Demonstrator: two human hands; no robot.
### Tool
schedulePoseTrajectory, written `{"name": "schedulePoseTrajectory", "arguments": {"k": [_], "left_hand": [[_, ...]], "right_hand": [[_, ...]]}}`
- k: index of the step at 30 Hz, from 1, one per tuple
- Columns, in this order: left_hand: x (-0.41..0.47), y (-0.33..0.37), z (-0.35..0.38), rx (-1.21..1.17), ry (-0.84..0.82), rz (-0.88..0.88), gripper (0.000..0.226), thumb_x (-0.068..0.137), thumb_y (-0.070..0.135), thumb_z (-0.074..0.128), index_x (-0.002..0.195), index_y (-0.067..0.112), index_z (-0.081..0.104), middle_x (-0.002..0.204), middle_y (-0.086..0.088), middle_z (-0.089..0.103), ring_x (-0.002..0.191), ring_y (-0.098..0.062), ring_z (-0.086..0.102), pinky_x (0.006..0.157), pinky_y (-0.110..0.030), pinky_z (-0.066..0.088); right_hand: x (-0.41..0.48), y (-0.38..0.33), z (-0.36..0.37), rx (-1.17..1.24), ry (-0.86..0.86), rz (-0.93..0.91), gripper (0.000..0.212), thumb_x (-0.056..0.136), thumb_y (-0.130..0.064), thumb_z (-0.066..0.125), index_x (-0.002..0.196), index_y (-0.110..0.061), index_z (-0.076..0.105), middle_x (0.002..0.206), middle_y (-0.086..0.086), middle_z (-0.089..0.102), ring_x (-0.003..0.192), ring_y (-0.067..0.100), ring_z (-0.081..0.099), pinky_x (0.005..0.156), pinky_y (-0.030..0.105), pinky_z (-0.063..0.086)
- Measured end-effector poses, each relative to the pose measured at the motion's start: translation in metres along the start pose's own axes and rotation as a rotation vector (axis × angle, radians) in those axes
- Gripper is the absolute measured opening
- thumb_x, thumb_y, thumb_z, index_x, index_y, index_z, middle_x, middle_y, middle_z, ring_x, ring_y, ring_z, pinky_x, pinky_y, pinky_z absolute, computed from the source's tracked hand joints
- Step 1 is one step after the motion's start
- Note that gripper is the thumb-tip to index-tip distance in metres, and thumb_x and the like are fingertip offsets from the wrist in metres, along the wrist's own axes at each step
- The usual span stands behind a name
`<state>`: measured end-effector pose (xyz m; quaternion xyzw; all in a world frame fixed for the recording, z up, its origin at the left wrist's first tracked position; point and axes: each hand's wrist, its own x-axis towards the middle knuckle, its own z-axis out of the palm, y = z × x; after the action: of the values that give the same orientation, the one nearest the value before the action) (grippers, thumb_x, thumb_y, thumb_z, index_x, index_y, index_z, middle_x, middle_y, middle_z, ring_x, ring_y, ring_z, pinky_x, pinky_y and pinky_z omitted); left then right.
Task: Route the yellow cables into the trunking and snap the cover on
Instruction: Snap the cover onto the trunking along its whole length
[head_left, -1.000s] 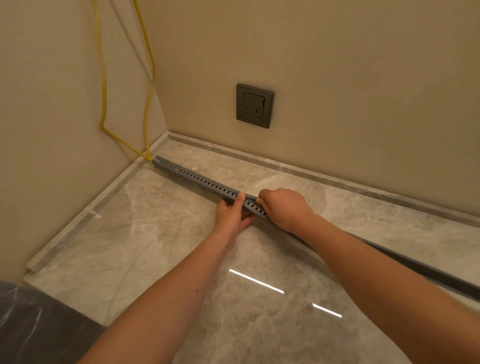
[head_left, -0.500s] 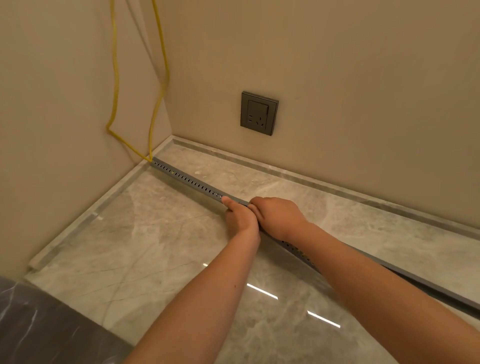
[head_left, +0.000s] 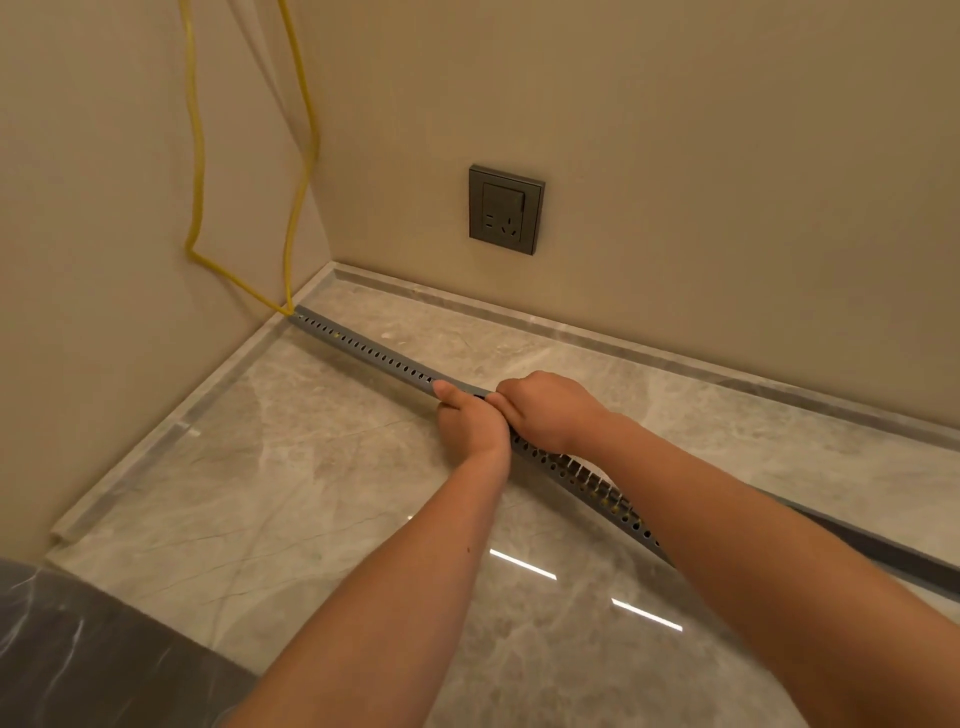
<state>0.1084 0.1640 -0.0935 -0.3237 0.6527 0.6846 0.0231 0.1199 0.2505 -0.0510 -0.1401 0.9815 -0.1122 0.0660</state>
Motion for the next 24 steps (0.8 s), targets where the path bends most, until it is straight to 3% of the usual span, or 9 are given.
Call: {"name": "schedulePoseTrajectory", "arguments": {"k": [3, 7, 17, 19, 22, 24], "left_hand": [[-0.001, 0.000, -0.001, -0.005, -0.006, 0.004, 0.064, 0.099, 0.055, 0.010, 0.085, 0.011, 0.055, 0.077, -0.004, 0.062, 0.076, -0.030, 0.061, 0.076, -0.039, 0.053], [0.000, -0.003, -0.001, 0.010, 0.001, 0.011, 0.068, 0.098, 0.056, 0.011, 0.097, 0.007, 0.059, 0.085, -0.007, 0.064, 0.080, -0.031, 0.063, 0.078, -0.040, 0.053], [0.000, -0.003, -0.001, 0.014, 0.019, 0.031, 0.066, 0.100, 0.053, 0.017, 0.101, 0.002, 0.059, 0.088, -0.010, 0.064, 0.080, -0.032, 0.061, 0.079, -0.040, 0.052], [-0.001, -0.002, -0.001, -0.001, 0.013, 0.045, 0.063, 0.100, 0.051, 0.021, 0.097, 0.002, 0.059, 0.086, -0.010, 0.064, 0.080, -0.032, 0.062, 0.075, -0.038, 0.051], [-0.004, 0.000, -0.001, -0.017, -0.021, 0.081, 0.059, 0.100, 0.051, 0.029, 0.083, 0.003, 0.059, 0.072, -0.005, 0.062, 0.067, -0.024, 0.061, 0.057, -0.030, 0.043], [-0.003, -0.002, -0.004, -0.024, -0.091, 0.105, 0.056, 0.098, 0.052, 0.034, 0.080, 0.004, 0.057, 0.068, -0.003, 0.061, 0.062, -0.019, 0.059, 0.055, -0.028, 0.042]], "right_hand": [[0.002, -0.001, -0.003, 0.003, -0.023, -0.006, 0.044, 0.103, -0.041, 0.028, 0.079, -0.014, 0.053, 0.068, -0.001, 0.052, 0.067, 0.020, 0.051, 0.062, 0.032, 0.039], [0.004, 0.001, -0.004, 0.005, -0.035, -0.026, 0.042, 0.103, -0.041, 0.030, 0.076, -0.016, 0.051, 0.066, -0.003, 0.049, 0.067, 0.020, 0.050, 0.062, 0.032, 0.038], [0.010, 0.007, -0.002, 0.056, -0.057, -0.036, 0.045, 0.102, -0.042, 0.031, 0.077, -0.014, 0.055, 0.069, 0.002, 0.055, 0.067, 0.021, 0.051, 0.066, 0.036, 0.042], [0.011, 0.008, -0.001, 0.069, -0.058, -0.030, 0.045, 0.102, -0.041, 0.032, 0.076, -0.014, 0.055, 0.068, 0.001, 0.055, 0.066, 0.020, 0.051, 0.065, 0.036, 0.043], [0.011, 0.009, -0.001, 0.075, -0.057, -0.022, 0.045, 0.102, -0.041, 0.032, 0.075, -0.015, 0.055, 0.064, -0.001, 0.053, 0.064, 0.019, 0.051, 0.061, 0.034, 0.039], [0.011, 0.010, -0.004, 0.045, -0.042, -0.029, 0.044, 0.102, -0.041, 0.032, 0.076, -0.015, 0.055, 0.064, -0.001, 0.052, 0.064, 0.020, 0.051, 0.060, 0.033, 0.038]]}}
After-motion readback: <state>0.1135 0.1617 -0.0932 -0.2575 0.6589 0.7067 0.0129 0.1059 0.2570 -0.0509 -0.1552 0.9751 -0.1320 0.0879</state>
